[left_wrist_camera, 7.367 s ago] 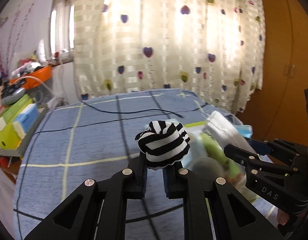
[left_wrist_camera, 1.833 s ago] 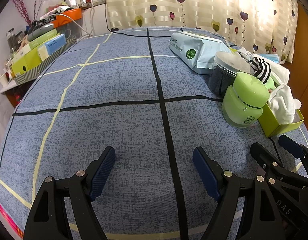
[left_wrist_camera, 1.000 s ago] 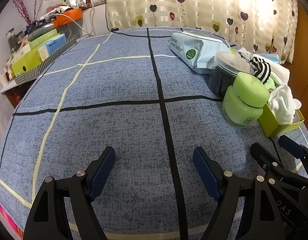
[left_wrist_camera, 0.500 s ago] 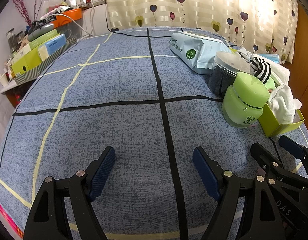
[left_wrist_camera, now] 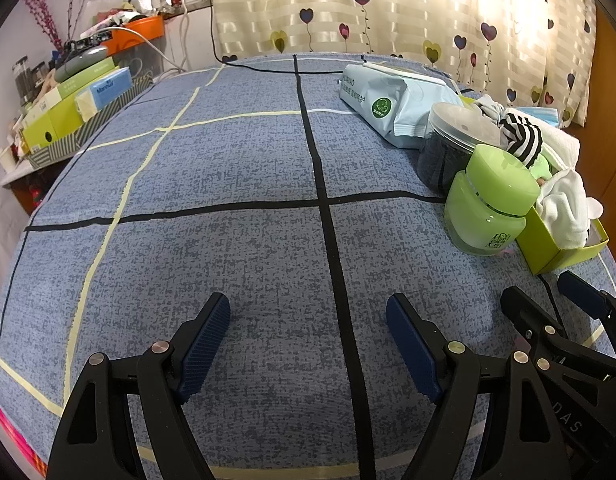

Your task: Organize soft objects

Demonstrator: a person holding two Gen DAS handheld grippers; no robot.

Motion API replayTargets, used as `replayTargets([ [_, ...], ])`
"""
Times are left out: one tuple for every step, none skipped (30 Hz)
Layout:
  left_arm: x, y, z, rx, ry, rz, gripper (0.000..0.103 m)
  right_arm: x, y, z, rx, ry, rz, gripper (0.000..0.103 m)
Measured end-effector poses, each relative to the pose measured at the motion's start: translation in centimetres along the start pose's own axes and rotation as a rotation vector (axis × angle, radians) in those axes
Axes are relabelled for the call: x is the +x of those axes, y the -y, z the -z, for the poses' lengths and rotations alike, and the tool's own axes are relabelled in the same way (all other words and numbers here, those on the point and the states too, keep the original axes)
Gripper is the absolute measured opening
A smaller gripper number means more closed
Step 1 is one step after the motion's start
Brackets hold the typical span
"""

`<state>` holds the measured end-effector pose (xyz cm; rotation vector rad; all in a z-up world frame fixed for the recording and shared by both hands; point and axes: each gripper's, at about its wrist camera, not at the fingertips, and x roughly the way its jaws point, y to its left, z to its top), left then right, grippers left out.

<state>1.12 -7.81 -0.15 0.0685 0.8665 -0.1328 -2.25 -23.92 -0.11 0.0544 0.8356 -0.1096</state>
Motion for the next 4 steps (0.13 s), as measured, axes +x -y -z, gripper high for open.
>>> replayTargets([
  [0.0, 0.02, 0.01, 0.0, 0.0, 0.0, 0.081, 0.0, 0.01, 0.0, 0.0, 0.0, 0.0, 0.075],
  [0.0, 0.01, 0.01, 0.0, 0.0, 0.0, 0.081, 0.0, 0.0, 0.0, 0.0, 0.0, 0.0, 0.075],
  [0.0, 0.03, 0.01, 0.0, 0.0, 0.0, 0.081, 0.0, 0.0, 0.01, 0.0, 0.0, 0.0, 0.075],
  [0.0, 0.03, 0.01, 0.001, -0.001, 0.0, 0.081, 0.0, 0.0, 0.01, 0.0, 0.0, 0.0, 0.075],
])
